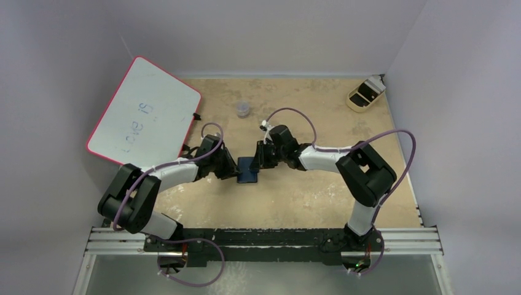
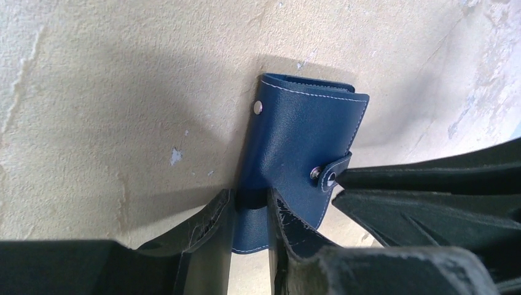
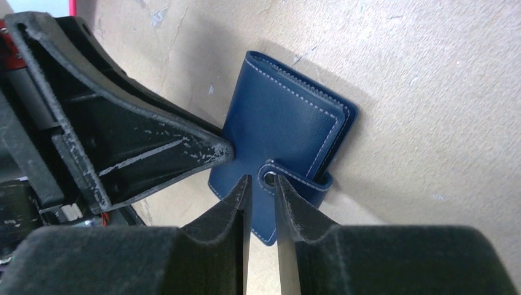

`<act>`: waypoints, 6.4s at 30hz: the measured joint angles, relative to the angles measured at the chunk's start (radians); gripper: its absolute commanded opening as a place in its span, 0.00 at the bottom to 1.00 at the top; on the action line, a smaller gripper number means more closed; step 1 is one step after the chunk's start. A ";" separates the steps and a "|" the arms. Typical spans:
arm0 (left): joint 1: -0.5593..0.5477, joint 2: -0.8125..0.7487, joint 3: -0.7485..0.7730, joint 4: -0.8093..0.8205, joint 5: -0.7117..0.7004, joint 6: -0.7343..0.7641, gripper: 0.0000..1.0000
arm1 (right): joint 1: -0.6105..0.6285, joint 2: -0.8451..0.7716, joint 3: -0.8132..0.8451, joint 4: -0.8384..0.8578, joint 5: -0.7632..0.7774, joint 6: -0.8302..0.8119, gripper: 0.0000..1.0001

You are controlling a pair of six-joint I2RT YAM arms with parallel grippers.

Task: Put the credit cards into the card holder
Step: Close the card holder at the center of the board.

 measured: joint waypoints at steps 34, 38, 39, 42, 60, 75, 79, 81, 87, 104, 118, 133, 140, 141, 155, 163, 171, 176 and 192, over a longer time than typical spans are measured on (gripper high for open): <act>0.000 0.015 -0.021 0.067 0.032 -0.052 0.22 | 0.004 -0.002 0.043 -0.095 0.048 -0.042 0.22; 0.000 0.016 -0.021 0.068 0.032 -0.052 0.21 | 0.004 0.003 0.050 -0.102 0.051 -0.049 0.21; 0.000 0.017 -0.021 0.069 0.032 -0.052 0.22 | 0.004 0.007 0.055 -0.102 0.052 -0.051 0.21; 0.000 0.023 -0.021 0.075 0.035 -0.052 0.22 | 0.004 0.018 0.067 -0.102 0.052 -0.055 0.21; 0.000 0.026 -0.021 0.079 0.035 -0.052 0.22 | 0.013 0.000 0.095 -0.206 0.053 -0.099 0.21; 0.000 0.001 0.037 -0.002 -0.003 -0.049 0.21 | 0.010 -0.013 0.154 -0.252 0.083 -0.101 0.20; 0.000 0.013 0.037 -0.001 -0.003 -0.050 0.21 | 0.010 0.005 0.166 -0.251 0.082 -0.104 0.19; 0.000 0.018 0.037 0.000 -0.003 -0.050 0.21 | 0.010 0.018 0.166 -0.256 0.087 -0.106 0.20; 0.000 0.025 0.037 0.003 -0.003 -0.048 0.22 | 0.010 0.035 0.165 -0.256 0.111 -0.108 0.20; 0.000 0.035 0.037 -0.002 -0.022 -0.025 0.24 | 0.009 0.032 0.166 -0.275 0.121 -0.114 0.20; 0.000 0.051 0.037 0.021 -0.011 -0.026 0.20 | 0.009 0.034 0.160 -0.254 0.119 -0.113 0.18; -0.001 0.054 0.032 0.048 -0.001 -0.035 0.20 | 0.024 0.018 0.161 -0.279 0.109 -0.108 0.20; -0.001 0.054 0.031 0.056 0.001 -0.037 0.20 | 0.024 -0.026 0.161 -0.312 0.154 -0.106 0.20; -0.001 0.054 0.030 0.058 0.002 -0.037 0.20 | 0.024 -0.027 0.161 -0.315 0.157 -0.106 0.20; -0.001 0.056 0.029 0.063 0.005 -0.048 0.20 | 0.024 -0.025 0.161 -0.322 0.164 -0.108 0.18; -0.001 0.056 0.029 0.064 0.009 -0.051 0.20 | 0.024 0.018 0.161 -0.314 0.180 -0.101 0.17; -0.001 0.056 0.028 0.066 0.009 -0.052 0.20 | 0.024 0.018 0.161 -0.308 0.182 -0.100 0.17; -0.001 0.057 0.028 0.066 0.009 -0.052 0.20 | 0.026 0.025 0.167 -0.308 0.182 -0.099 0.16; 0.000 0.068 0.028 0.073 0.012 -0.052 0.20 | 0.037 0.039 0.185 -0.301 0.184 -0.098 0.12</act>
